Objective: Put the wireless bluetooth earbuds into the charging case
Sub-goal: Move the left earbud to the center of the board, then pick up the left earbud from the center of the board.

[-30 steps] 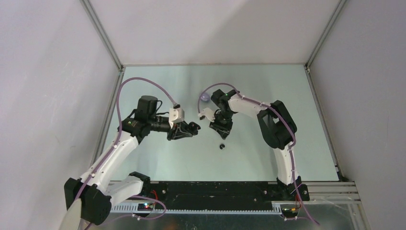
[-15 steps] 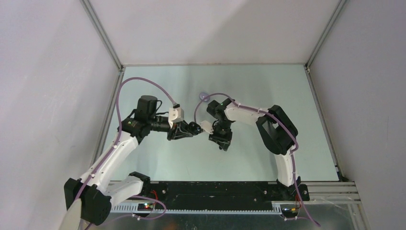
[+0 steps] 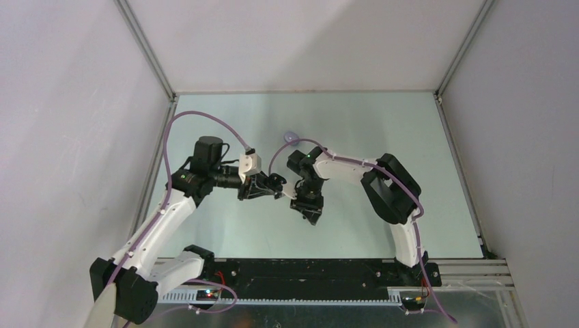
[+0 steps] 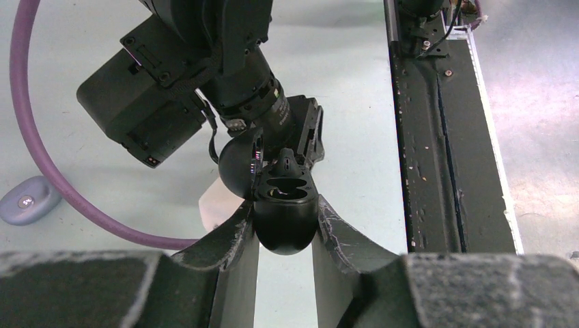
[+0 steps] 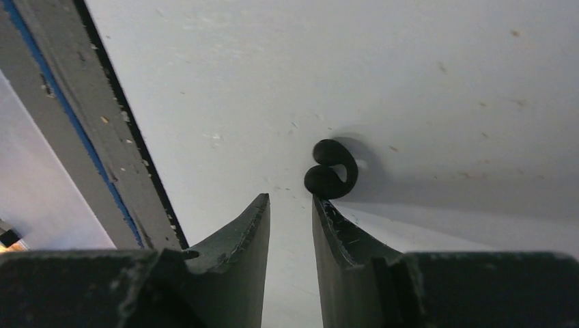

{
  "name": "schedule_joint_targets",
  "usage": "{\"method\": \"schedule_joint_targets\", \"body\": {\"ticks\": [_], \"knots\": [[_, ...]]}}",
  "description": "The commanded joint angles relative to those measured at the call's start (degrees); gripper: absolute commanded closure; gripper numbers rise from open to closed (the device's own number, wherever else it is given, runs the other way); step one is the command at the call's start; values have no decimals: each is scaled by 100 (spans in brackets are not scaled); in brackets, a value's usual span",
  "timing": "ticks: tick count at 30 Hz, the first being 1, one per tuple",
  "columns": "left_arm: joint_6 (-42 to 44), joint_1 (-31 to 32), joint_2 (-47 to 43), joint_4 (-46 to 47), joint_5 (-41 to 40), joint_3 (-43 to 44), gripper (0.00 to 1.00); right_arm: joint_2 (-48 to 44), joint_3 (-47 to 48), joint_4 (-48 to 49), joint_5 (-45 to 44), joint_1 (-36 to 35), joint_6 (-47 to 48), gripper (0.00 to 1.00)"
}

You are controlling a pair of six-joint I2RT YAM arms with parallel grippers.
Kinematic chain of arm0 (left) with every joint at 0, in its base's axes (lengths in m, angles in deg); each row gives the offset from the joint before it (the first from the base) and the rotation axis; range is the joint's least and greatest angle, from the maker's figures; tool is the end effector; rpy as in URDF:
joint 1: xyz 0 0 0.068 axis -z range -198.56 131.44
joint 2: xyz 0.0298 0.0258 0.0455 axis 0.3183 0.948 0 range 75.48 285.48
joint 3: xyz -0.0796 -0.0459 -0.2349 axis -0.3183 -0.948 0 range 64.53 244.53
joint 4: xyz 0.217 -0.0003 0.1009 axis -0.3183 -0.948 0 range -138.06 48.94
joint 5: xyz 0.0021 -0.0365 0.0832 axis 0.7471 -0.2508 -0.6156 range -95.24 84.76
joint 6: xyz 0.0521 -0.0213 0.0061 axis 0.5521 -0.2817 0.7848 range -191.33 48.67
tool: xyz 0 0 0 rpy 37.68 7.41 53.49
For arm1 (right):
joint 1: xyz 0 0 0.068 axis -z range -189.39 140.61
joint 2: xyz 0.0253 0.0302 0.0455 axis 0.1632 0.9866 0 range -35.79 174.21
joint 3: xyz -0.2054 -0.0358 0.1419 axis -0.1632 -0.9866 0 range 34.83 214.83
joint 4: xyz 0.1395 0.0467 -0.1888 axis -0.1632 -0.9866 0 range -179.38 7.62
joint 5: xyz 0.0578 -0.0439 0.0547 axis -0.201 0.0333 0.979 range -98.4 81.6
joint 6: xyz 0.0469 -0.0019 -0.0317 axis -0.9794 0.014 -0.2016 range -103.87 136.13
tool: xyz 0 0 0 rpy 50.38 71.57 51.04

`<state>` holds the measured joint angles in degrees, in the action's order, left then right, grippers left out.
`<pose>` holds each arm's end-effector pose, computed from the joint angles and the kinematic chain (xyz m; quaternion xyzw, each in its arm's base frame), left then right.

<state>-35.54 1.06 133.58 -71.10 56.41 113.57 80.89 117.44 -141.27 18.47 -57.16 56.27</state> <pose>0.1688 -0.0972 0.2854 0.5554 0.5842 -0.4062 0.4304 0.2154 0.2639 0.1469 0.6705 -0.7042 -0.2301 0.0406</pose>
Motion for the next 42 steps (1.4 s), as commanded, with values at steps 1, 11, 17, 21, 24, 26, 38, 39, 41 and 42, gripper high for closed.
{"method": "schedule_joint_targets", "body": {"ticks": [1,11,17,21,24,26,38,39,41,42], "knots": [[-94,-14,-101,175,108,-40,100,-123,154,-185,497,-175,84,66],[-98,-18,-105,160,122,-32,100,-288,425,-685,554,-135,343,65],[-103,-19,-60,137,118,18,100,-263,984,-636,708,699,94,64],[-88,-19,-29,109,98,51,100,215,1410,-628,819,1095,-239,58],[-83,-18,-37,87,74,55,100,482,1378,-563,784,1080,-300,52],[-80,-14,-51,78,67,57,100,554,1254,-462,771,1013,-315,51],[-73,-16,-99,97,54,24,100,760,961,-141,638,843,-404,61],[-79,-13,-85,102,52,26,100,768,935,-134,632,821,-409,61],[-81,-17,-84,97,55,27,100,801,913,-127,592,783,-415,61],[-81,-17,-91,92,57,27,100,814,905,-124,578,776,-413,61]]}}
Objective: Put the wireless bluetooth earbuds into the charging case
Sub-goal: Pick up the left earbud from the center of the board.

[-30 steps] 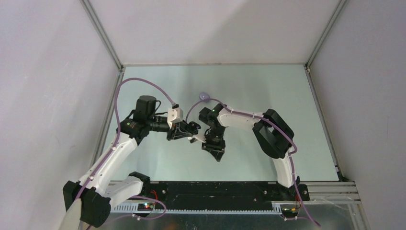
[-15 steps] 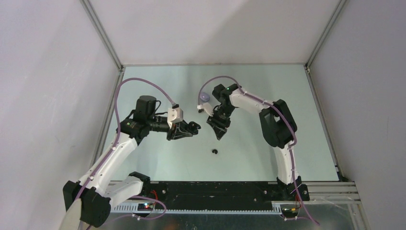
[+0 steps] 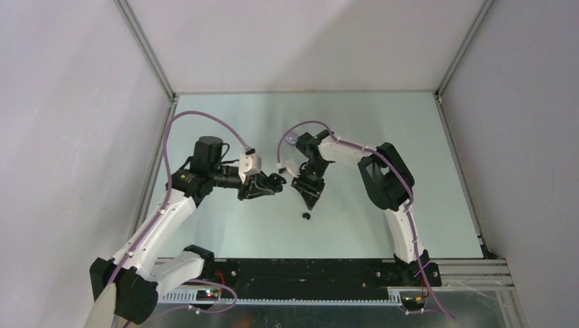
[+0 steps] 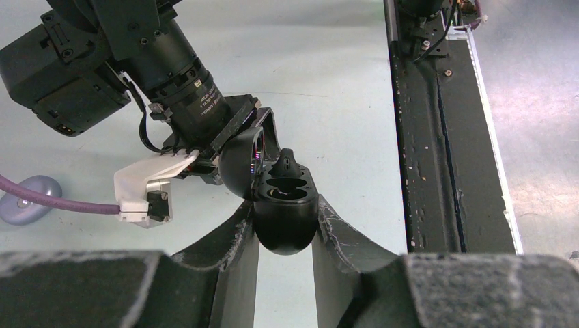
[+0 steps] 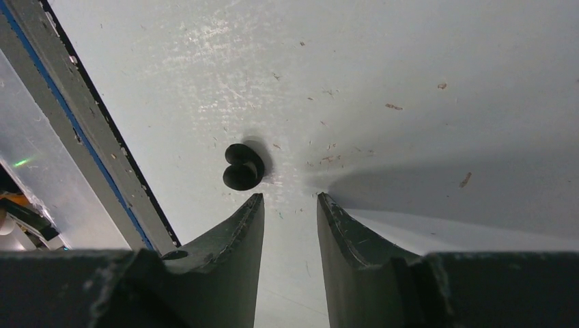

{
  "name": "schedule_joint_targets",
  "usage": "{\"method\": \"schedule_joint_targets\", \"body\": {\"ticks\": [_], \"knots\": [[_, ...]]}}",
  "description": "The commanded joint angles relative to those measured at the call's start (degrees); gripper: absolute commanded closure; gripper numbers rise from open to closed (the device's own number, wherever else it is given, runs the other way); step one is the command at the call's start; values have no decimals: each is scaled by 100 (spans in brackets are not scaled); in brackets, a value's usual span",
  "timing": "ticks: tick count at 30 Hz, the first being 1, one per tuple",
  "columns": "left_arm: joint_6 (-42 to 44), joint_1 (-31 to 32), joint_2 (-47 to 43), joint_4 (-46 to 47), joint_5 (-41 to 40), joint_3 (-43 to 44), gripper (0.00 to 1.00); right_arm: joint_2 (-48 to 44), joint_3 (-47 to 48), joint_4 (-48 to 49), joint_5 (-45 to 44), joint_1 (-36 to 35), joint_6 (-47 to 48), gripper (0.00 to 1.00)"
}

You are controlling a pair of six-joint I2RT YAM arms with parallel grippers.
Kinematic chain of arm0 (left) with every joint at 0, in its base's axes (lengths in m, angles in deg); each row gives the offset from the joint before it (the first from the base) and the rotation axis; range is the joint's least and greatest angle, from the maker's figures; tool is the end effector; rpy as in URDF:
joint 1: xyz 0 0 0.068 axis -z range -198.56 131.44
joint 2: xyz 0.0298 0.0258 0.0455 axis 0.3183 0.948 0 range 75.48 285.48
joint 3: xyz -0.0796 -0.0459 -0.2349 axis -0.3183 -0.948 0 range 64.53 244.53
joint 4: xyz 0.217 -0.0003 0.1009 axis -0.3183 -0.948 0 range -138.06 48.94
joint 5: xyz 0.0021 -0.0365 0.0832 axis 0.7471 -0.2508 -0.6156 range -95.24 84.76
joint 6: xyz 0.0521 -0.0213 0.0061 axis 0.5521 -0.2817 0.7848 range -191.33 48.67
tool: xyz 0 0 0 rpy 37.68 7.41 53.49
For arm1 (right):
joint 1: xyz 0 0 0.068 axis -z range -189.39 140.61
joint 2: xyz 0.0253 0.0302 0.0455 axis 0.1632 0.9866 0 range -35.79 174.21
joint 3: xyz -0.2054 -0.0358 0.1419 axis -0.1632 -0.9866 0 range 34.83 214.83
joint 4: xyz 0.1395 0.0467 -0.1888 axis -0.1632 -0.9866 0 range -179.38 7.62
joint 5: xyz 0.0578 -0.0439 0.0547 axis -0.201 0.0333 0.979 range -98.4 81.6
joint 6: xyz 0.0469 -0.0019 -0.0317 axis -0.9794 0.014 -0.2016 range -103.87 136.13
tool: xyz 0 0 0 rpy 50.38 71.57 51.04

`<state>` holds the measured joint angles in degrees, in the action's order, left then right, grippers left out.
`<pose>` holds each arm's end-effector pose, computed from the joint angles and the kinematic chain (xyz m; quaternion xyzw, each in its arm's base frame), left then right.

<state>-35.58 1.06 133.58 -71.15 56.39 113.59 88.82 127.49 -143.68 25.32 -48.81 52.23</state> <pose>0.1688 -0.0972 0.2854 0.5551 0.5847 -0.4063 0.4301 0.2728 0.2527 0.1403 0.5792 -0.7614 -0.2890 0.0356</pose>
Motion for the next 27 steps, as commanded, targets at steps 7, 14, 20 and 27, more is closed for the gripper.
{"method": "schedule_joint_targets", "body": {"ticks": [7,14,20,27], "knots": [[-74,-19,-107,102,23,7,100,19,-147,95,-19,-100,-6,59],[-74,-17,-132,90,58,3,100,54,-202,73,23,-161,-18,59],[-77,-19,-165,81,98,-2,100,101,-251,98,-24,-203,-34,61],[-75,-17,-196,98,126,-19,100,119,-291,153,-88,-254,-94,63]]}}
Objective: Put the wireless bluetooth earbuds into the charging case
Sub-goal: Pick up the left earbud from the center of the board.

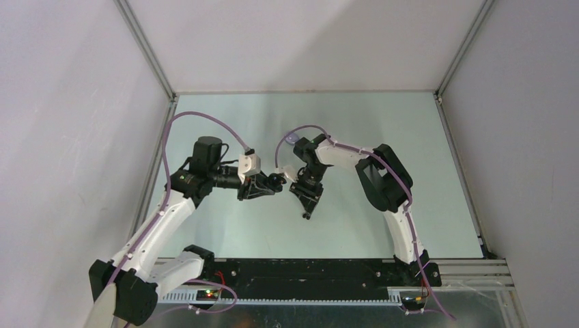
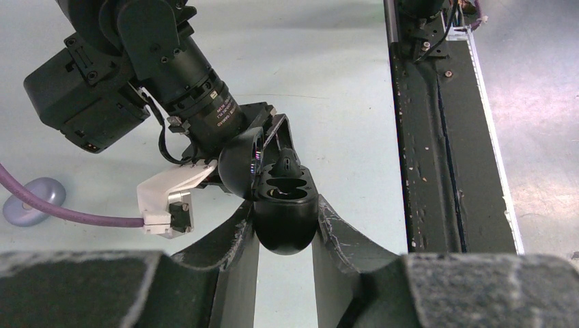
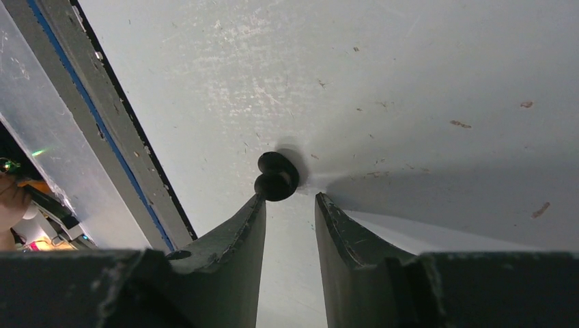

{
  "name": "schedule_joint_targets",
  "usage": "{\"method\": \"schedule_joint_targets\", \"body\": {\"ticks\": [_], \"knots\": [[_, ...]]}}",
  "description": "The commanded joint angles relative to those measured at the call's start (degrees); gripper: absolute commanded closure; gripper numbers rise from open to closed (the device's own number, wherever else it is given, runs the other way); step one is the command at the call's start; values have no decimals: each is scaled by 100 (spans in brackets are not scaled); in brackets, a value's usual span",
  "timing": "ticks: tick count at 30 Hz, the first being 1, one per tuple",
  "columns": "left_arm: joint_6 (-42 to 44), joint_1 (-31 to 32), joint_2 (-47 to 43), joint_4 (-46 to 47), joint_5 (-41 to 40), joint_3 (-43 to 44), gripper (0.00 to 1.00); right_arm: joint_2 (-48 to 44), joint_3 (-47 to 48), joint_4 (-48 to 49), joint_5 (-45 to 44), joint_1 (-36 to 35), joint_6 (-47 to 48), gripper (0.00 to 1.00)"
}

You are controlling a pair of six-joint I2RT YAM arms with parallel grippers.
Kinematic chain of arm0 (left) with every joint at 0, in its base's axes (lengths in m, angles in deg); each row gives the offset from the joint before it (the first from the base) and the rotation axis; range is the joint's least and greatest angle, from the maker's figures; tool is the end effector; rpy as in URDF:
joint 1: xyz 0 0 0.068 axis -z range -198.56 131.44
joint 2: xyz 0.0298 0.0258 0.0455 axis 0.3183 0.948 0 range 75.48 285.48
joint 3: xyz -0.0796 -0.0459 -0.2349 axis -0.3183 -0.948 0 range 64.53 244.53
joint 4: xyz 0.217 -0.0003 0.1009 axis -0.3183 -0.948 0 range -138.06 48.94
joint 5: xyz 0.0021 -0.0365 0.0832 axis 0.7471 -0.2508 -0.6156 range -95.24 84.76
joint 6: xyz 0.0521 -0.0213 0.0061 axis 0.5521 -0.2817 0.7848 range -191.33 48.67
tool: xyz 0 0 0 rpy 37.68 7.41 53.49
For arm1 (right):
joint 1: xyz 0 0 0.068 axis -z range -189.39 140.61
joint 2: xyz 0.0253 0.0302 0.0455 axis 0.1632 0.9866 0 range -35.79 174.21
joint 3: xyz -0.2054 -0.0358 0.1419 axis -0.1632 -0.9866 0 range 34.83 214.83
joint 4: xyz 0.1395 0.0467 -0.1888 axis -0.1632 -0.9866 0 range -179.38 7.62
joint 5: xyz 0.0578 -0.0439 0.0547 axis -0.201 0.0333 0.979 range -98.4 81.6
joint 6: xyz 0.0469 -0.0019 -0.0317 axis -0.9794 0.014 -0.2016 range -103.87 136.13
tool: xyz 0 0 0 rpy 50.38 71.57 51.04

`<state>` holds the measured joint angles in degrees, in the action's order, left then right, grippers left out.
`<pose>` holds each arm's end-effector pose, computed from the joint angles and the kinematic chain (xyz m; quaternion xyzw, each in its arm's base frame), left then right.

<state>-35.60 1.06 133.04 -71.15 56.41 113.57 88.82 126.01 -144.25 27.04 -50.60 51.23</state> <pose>0.1673 -0.0966 0.2869 0.5561 0.5822 -0.4050 0.4333 0.2600 0.2582 0.1356 0.5767 -0.7570 -0.3013 0.0603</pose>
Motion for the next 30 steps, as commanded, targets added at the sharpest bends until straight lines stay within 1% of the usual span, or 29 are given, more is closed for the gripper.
{"method": "schedule_joint_targets", "body": {"ticks": [1,5,17,30], "knots": [[-79,-19,-136,97,129,-19,100,123,-148,215,-278,-82,2,63],[-81,-15,-148,107,129,-17,100,142,-153,219,-289,-118,-6,66],[-91,-19,-149,108,154,-17,100,181,-130,256,-240,-150,-47,67],[-99,-19,-146,118,152,-18,100,181,-50,66,141,-210,144,68]]}}
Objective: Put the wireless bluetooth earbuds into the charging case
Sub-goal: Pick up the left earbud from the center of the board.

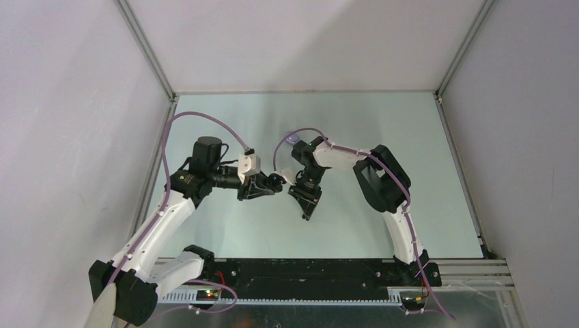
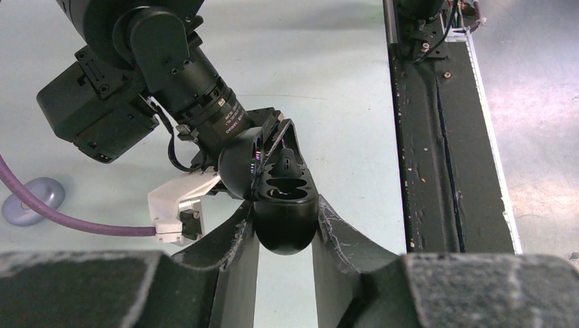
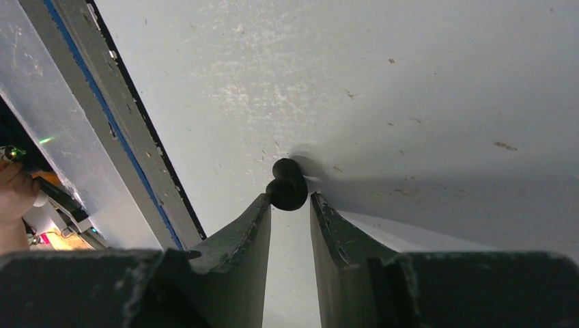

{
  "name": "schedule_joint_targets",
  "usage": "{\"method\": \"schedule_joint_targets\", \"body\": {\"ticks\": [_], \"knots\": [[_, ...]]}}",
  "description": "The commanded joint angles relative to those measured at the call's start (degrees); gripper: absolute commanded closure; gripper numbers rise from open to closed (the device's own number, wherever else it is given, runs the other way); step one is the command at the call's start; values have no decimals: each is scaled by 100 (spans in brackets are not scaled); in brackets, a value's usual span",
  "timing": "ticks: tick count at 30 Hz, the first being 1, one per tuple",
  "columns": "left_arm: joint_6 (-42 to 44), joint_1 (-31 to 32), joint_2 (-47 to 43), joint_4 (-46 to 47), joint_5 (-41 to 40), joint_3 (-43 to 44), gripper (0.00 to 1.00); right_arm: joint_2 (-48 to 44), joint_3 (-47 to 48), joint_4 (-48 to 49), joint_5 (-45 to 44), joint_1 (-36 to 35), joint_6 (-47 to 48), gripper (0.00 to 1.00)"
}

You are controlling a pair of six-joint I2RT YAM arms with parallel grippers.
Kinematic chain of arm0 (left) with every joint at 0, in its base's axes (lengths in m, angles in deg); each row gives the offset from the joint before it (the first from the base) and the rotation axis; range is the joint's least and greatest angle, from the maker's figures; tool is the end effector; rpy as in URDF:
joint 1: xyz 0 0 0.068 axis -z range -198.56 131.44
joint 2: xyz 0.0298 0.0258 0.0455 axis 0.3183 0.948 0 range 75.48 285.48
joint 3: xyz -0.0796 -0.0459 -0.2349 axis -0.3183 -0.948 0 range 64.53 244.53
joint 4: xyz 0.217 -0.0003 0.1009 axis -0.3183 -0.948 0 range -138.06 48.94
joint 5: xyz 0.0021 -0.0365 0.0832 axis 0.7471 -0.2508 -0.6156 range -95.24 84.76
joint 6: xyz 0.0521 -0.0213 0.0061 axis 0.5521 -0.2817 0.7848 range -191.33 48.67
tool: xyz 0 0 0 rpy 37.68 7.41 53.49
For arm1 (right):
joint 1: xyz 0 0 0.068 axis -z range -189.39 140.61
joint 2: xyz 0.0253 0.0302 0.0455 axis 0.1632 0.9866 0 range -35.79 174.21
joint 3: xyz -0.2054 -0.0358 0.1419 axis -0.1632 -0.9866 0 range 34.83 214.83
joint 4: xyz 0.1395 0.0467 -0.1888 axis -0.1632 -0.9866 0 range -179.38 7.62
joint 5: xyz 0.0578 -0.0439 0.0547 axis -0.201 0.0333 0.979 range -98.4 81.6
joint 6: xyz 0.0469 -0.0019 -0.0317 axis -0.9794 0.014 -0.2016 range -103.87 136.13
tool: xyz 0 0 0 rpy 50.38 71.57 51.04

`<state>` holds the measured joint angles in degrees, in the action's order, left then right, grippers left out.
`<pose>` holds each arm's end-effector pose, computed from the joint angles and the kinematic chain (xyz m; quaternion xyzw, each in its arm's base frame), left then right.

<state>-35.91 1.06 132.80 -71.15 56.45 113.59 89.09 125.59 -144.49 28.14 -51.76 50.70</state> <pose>0.1666 -0.0964 0.2878 0.5551 0.5823 -0.4057 0.4338 0.2531 0.2628 0.1329 0.5765 -0.7530 -0.3088 0.0728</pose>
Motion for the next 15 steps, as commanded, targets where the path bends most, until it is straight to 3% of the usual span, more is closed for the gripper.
{"method": "schedule_joint_targets", "body": {"ticks": [1,8,15], "knots": [[-70,-19,-113,117,156,-19,100,147,0,74,83,-104,234,68],[-63,-17,-118,116,157,-13,100,83,10,-46,296,-138,422,71],[-75,-19,-107,109,166,-15,100,-142,-35,-90,538,9,559,82]]}}
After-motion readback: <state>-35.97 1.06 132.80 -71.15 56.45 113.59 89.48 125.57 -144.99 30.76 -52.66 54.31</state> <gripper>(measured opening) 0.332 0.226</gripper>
